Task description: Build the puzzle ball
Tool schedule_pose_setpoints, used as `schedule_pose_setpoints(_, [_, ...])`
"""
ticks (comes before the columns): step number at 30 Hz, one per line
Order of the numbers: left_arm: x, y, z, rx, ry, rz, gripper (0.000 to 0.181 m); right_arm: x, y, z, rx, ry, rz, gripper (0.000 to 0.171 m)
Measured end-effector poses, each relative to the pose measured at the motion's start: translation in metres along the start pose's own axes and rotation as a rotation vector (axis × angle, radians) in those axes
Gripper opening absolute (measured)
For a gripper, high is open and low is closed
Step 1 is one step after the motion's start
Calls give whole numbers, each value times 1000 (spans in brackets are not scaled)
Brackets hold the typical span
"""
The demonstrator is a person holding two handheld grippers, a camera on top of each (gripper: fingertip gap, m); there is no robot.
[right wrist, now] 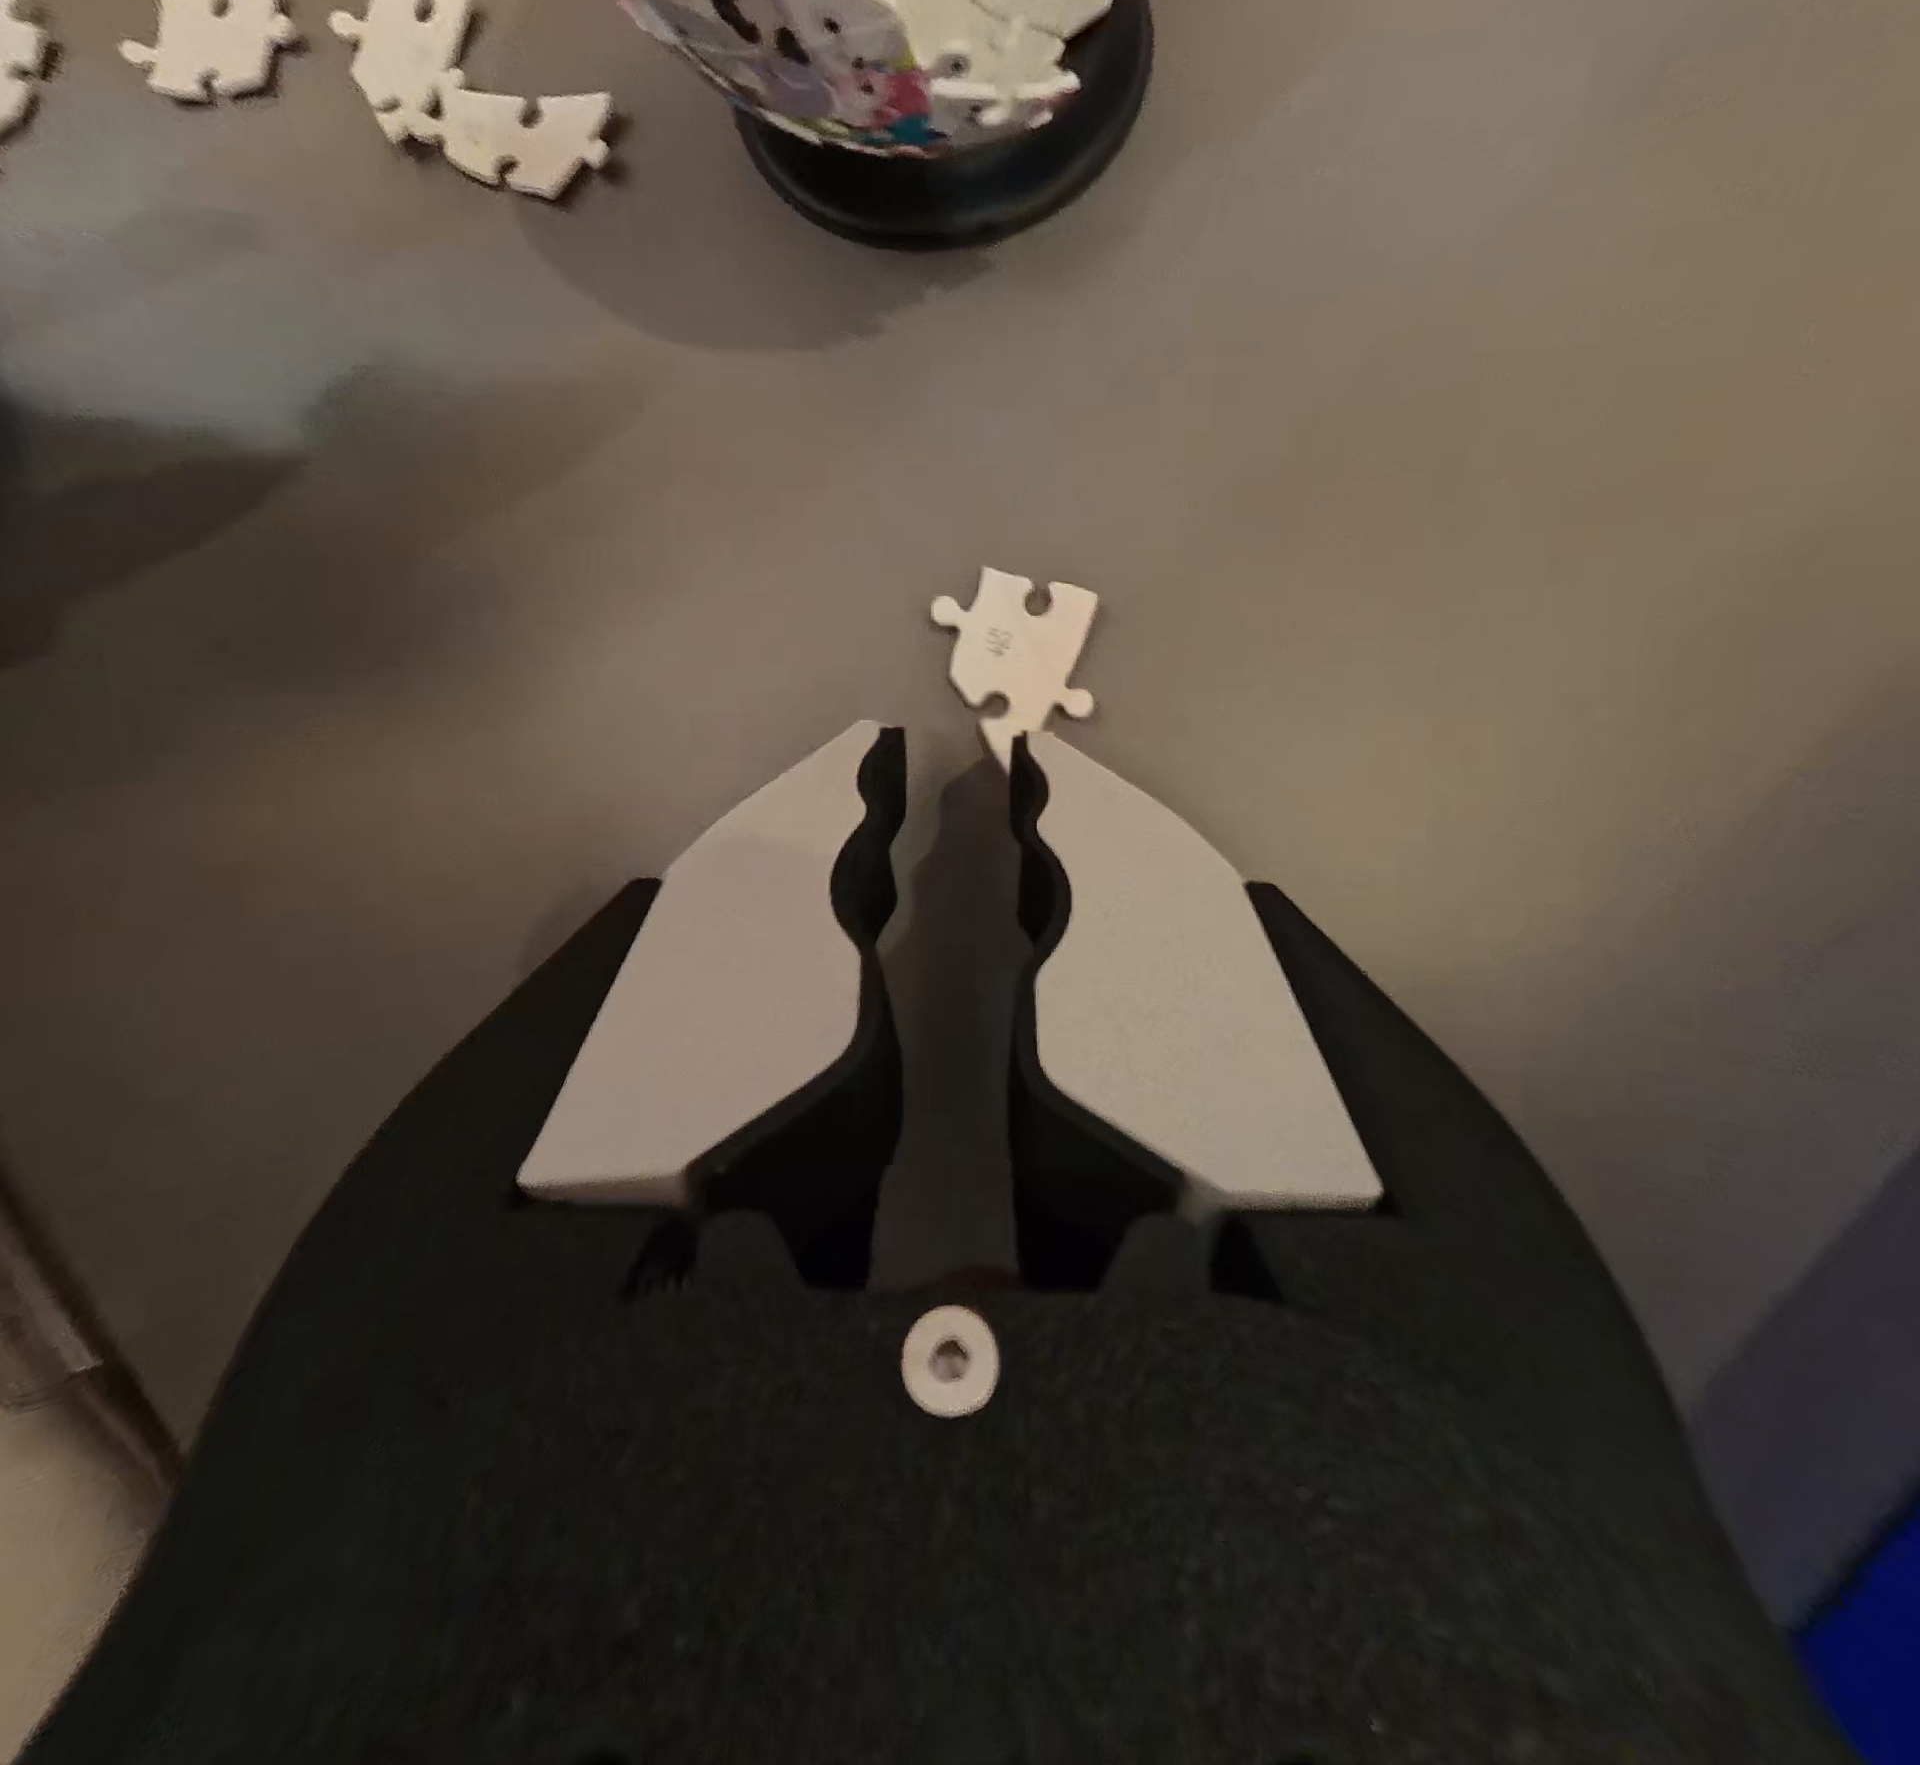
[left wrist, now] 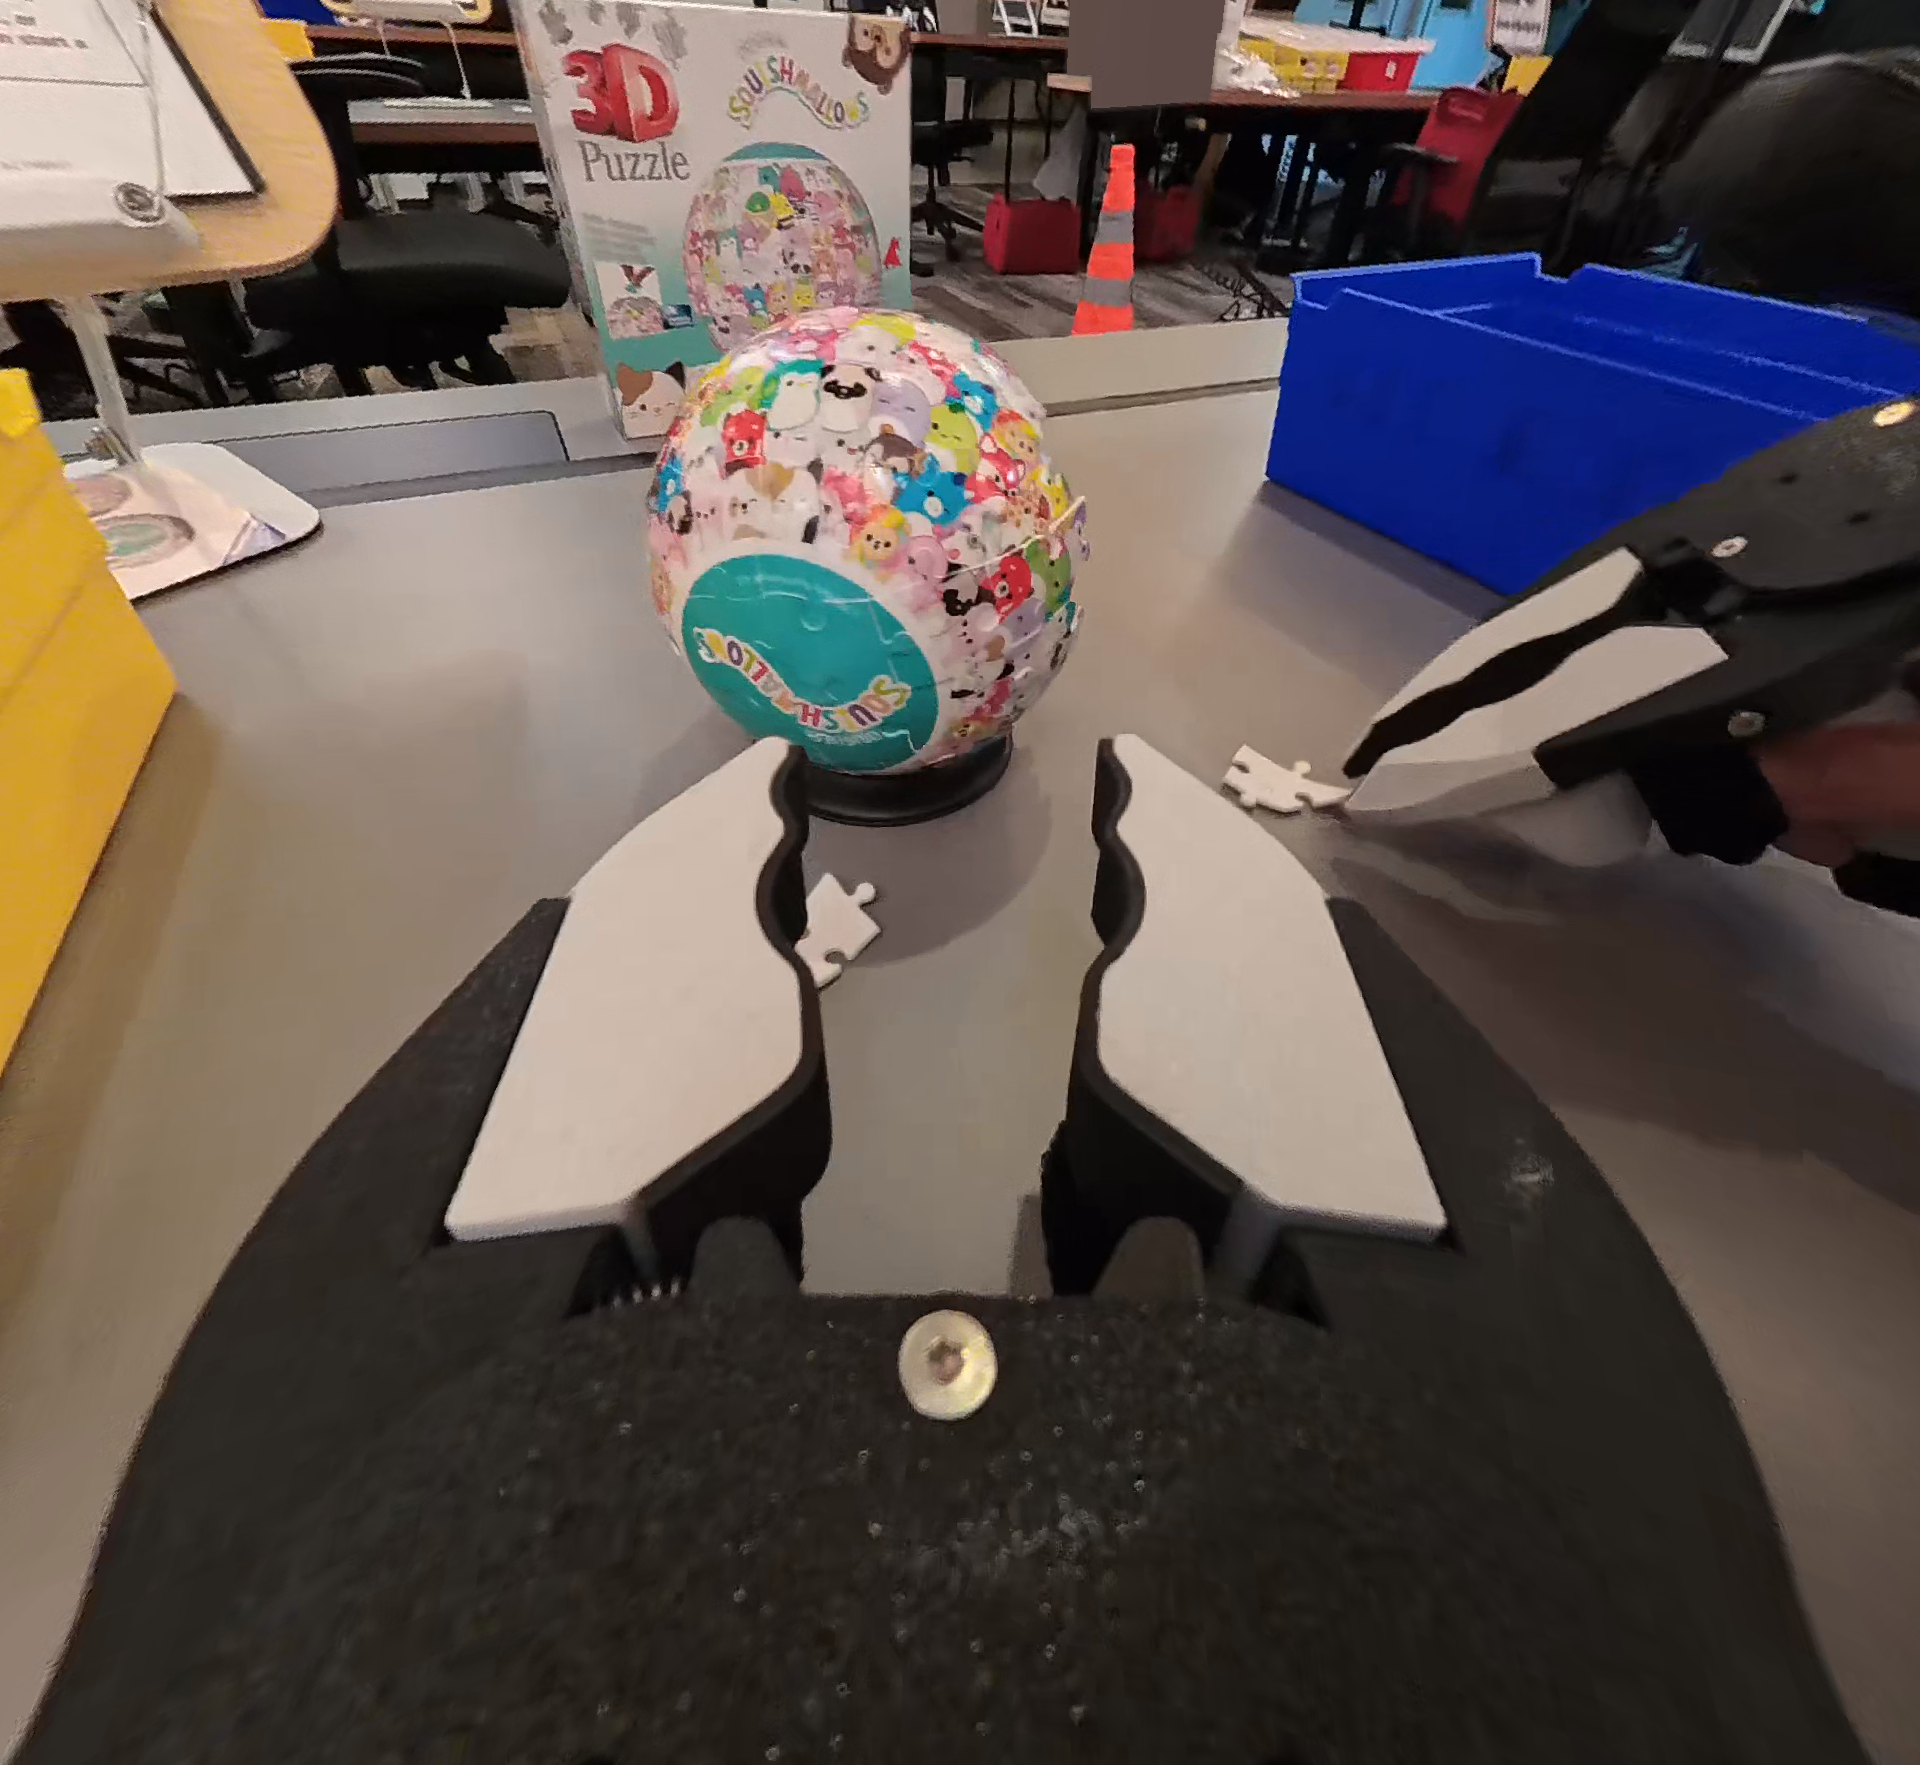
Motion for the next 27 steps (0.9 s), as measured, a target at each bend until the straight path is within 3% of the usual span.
schedule_pose_setpoints(9, [-3,4,2,-26,-32,35,53,-1,4,10,90,0,-43,20])
schedule_pose_setpoints(27, [-5,6,8,-92,-123,52,55,4,15,-4,-60,-1,-42,12])
Point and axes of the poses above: each gripper's, where its closed fingertips meet, y out along the fingers, x out of its top, z = x × y across the jaws, the point moved 2 cm from there along -y, back along the fingers, and after that the axes turned 14 degrees about z, right-handed, at the moved point
